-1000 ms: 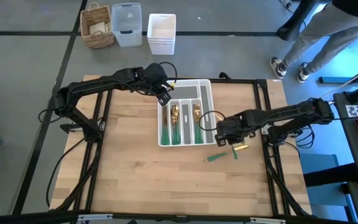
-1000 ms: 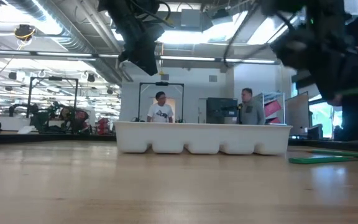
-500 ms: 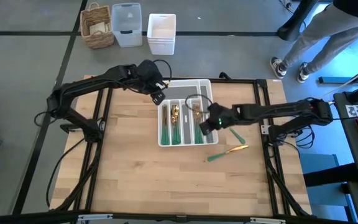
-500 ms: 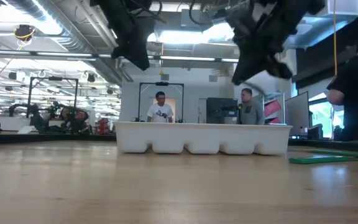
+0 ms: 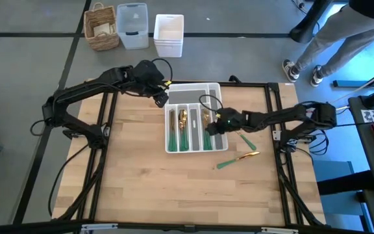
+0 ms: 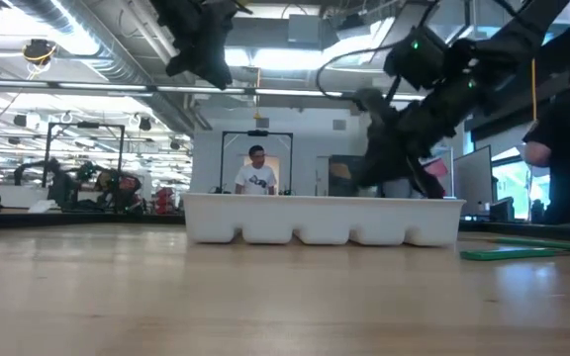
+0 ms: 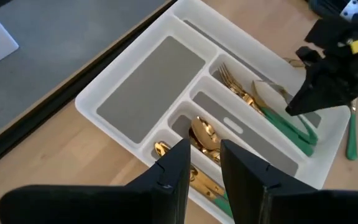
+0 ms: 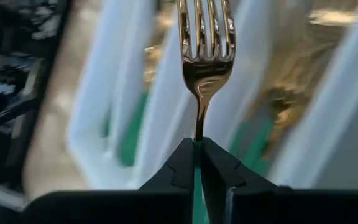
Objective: Sort silverware
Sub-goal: Put the fork into the silverware organizer, then put the top knife into the silverware organizer
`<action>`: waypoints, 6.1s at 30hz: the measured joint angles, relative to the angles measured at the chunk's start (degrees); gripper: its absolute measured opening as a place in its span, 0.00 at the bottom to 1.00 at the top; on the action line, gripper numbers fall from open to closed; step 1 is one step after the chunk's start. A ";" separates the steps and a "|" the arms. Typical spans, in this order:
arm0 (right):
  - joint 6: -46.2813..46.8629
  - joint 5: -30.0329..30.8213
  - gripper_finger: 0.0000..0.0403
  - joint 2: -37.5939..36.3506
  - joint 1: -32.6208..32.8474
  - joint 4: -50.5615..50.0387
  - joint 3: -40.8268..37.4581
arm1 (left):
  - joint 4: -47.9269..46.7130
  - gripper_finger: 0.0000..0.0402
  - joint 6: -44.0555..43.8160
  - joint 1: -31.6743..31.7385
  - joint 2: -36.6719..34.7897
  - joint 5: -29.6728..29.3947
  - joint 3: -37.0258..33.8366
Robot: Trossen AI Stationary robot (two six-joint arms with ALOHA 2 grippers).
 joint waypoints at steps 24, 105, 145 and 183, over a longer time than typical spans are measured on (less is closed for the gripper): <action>-1.00 2.31 0.21 5.76 0.10 0.78 1.01 | 0.02 0.20 0.01 -0.32 0.06 -0.02 0.00; -6.18 3.76 0.24 -29.19 -7.76 -16.03 5.10 | 32.34 0.20 55.10 -15.66 35.22 -5.84 -0.02; -7.60 2.71 0.23 -32.13 -7.72 -74.19 16.15 | 10.56 0.20 14.81 -7.37 5.19 -2.25 0.04; -15.27 1.51 0.23 -3.79 -7.72 -54.27 2.46 | 7.52 0.20 12.91 -7.44 3.33 -2.12 0.00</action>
